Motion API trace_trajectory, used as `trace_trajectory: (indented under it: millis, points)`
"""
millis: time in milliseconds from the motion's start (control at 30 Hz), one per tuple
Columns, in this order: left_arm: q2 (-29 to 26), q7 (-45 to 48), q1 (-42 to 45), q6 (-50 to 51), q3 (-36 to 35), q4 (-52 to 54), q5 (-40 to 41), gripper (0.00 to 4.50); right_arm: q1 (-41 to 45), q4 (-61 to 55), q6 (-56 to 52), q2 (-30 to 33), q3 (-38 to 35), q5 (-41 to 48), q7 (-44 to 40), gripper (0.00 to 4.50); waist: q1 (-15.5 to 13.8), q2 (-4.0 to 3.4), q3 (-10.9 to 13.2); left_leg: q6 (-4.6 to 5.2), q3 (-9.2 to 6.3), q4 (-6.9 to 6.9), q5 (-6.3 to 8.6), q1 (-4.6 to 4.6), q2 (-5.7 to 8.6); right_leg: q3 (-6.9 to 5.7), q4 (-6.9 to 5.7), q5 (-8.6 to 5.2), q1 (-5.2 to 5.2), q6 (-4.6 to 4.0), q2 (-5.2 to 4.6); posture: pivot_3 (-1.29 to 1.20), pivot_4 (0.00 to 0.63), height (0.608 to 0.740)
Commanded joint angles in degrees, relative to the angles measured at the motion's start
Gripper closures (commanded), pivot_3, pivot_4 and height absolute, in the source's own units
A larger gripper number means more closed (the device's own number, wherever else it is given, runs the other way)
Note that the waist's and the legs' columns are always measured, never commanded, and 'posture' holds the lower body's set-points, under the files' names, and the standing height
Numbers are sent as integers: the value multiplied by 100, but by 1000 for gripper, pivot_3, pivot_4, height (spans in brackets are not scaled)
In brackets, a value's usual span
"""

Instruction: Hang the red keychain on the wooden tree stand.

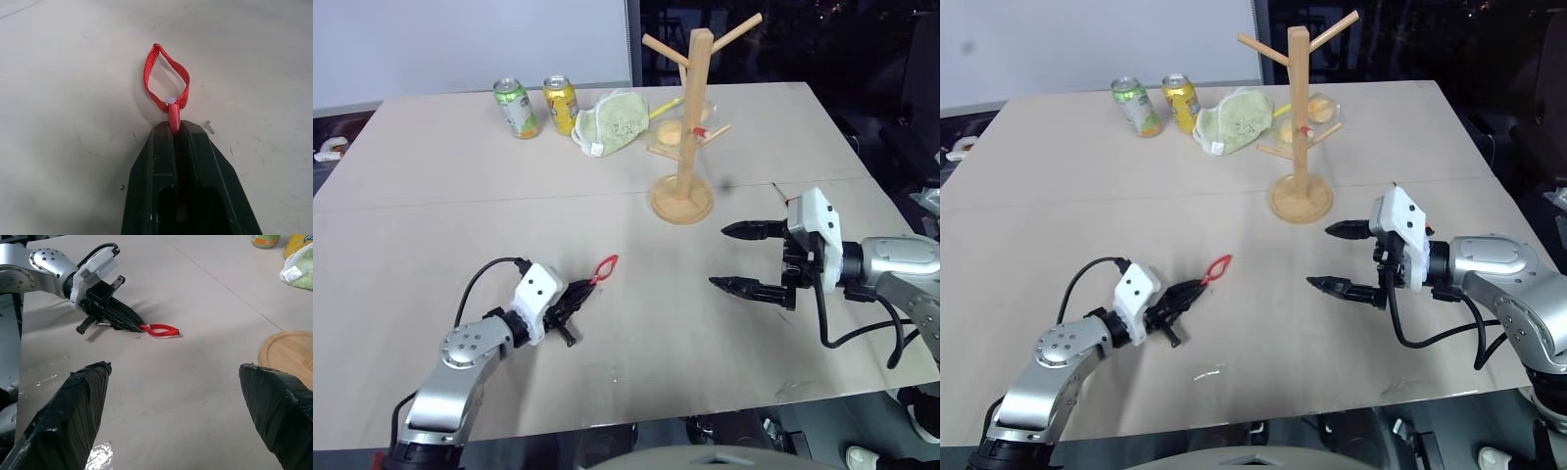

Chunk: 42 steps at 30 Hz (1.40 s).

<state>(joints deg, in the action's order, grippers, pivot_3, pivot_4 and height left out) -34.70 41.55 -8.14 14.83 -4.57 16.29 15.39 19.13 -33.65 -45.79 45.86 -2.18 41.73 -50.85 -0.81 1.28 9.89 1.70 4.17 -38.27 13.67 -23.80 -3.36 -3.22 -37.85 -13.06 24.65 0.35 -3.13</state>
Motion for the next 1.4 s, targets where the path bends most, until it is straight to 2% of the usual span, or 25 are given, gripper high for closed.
trace_trajectory:
  millis: [33,167,300,400,533,667,867,1033,1400]
  points:
    - [-39,178,33,373,-282,12,489,4247,27,-65,173,8,-40,-17,-24,0,4,0,0,0,0,0,0,-1,0,0,1,0,1,0,0,0,150,740]
    - [-311,461,384,1205,-584,258,1275,4247,-19,-46,238,10,-42,-55,-46,0,2,4,3,1,-1,0,0,-5,0,-2,3,0,2,0,5,0,150,740]
    - [-743,732,1280,1705,-957,63,1841,4247,-78,-18,310,21,-34,-101,-78,0,-21,11,8,1,-5,0,-1,-9,4,-8,3,-1,2,1,18,0,150,740]
    - [-1007,990,1974,1794,-917,112,1998,4247,-115,19,399,44,-15,-170,-118,0,-6,11,7,1,-4,-3,-1,-13,9,-6,5,0,1,1,17,0,150,740]
    - [-1047,1083,2844,1768,-644,331,2041,4247,-133,1,458,86,-62,-192,-130,0,3,14,9,2,3,-2,-1,-15,12,1,14,4,0,9,20,0,150,740]
    - [-894,1120,3621,1584,-199,597,1916,4247,-133,-146,236,83,-444,72,160,0,-5,16,11,1,1,1,0,-16,17,4,15,11,0,21,34,0,150,740]
    - [-530,1092,4284,897,248,527,1437,4247,-145,-319,-172,48,-1119,524,852,0,4,17,11,1,2,1,0,-14,18,9,13,12,0,22,41,0,150,740]
    - [-243,1039,4518,223,439,186,956,4247,-337,-432,-201,104,-1425,583,1161,0,-6,17,11,2,2,0,0,-12,17,10,11,12,-1,22,46,0,150,740]
    - [361,1074,4720,-1299,777,-863,70,4247,-216,-509,-263,174,-1601,1006,1598,0,-4,17,11,2,4,-2,-1,-13,18,14,11,13,-1,24,46,0,150,740]
